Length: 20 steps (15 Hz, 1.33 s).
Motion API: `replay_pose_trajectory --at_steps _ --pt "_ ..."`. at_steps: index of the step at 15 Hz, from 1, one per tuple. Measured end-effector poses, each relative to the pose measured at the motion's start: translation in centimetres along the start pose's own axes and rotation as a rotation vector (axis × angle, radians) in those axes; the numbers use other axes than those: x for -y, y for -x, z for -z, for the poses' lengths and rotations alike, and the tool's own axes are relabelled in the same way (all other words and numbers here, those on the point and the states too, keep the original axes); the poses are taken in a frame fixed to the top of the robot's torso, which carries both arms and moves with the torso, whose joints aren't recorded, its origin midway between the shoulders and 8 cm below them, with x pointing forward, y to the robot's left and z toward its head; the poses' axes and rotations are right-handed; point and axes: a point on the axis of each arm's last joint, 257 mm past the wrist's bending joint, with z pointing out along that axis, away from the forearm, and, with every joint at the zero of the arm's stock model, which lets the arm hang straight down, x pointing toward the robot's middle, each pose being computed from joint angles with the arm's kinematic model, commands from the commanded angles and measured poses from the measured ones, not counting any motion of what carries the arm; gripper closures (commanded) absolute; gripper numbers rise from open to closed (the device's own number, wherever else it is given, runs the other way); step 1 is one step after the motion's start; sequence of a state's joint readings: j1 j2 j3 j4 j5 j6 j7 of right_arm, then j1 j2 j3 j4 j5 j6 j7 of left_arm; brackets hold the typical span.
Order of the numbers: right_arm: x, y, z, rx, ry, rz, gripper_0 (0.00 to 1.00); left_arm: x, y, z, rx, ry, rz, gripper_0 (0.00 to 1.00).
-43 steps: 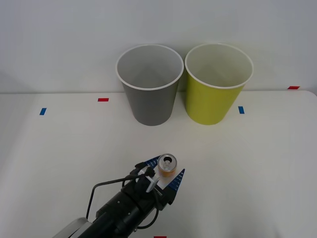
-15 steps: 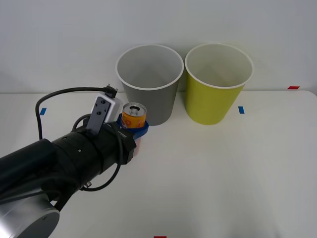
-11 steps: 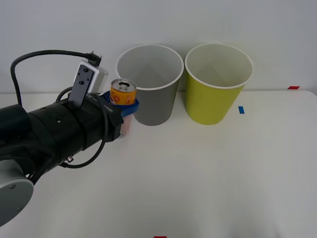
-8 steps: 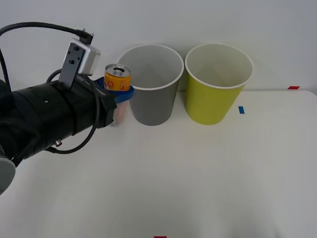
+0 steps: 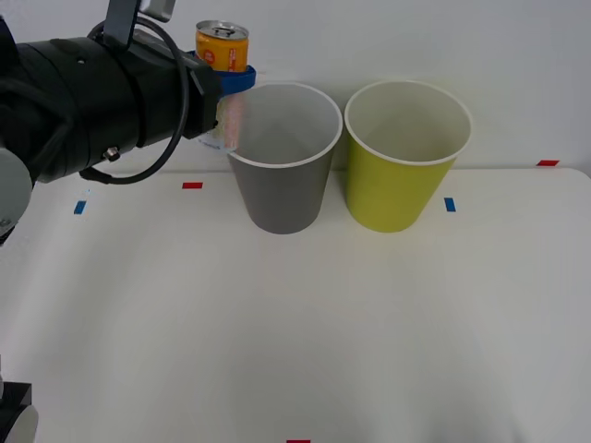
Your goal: Put cans in the gray bin and PET bottles in the light green bin.
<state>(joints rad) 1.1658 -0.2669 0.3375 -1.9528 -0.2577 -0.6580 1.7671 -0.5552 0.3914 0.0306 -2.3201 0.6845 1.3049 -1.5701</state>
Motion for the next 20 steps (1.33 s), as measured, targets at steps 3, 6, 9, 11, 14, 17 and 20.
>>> replay_pose_trajectory --at_steps 3,6,9,11,14,17,20 --pt "0.0 0.0 0.0 0.0 0.0 0.0 0.0 -0.5 1.3 -2.3 0.055 -0.014 0.048 1.0" --pt "0.0 0.0 0.0 0.0 0.0 0.0 0.0 -0.1 1.8 -5.1 0.112 -0.029 0.072 1.0" --pt "0.0 0.0 0.0 0.0 0.0 0.0 0.0 0.0 2.0 -7.9 0.133 -0.033 0.073 1.0" --pt "0.0 0.0 0.0 0.0 0.0 0.0 0.0 0.3 2.4 -9.1 0.147 -0.039 0.069 1.0" --pt "0.0 0.0 0.0 0.0 0.0 0.0 0.0 0.0 2.4 -11.2 0.16 -0.033 0.074 1.0" --pt "0.0 0.0 0.0 0.0 0.0 0.0 0.0 -0.5 1.8 -12.4 0.167 -0.023 0.095 1.0" --pt "0.0 0.0 0.0 0.0 0.0 0.0 0.0 -1.1 1.2 -13.1 0.164 -0.004 0.092 1.0"
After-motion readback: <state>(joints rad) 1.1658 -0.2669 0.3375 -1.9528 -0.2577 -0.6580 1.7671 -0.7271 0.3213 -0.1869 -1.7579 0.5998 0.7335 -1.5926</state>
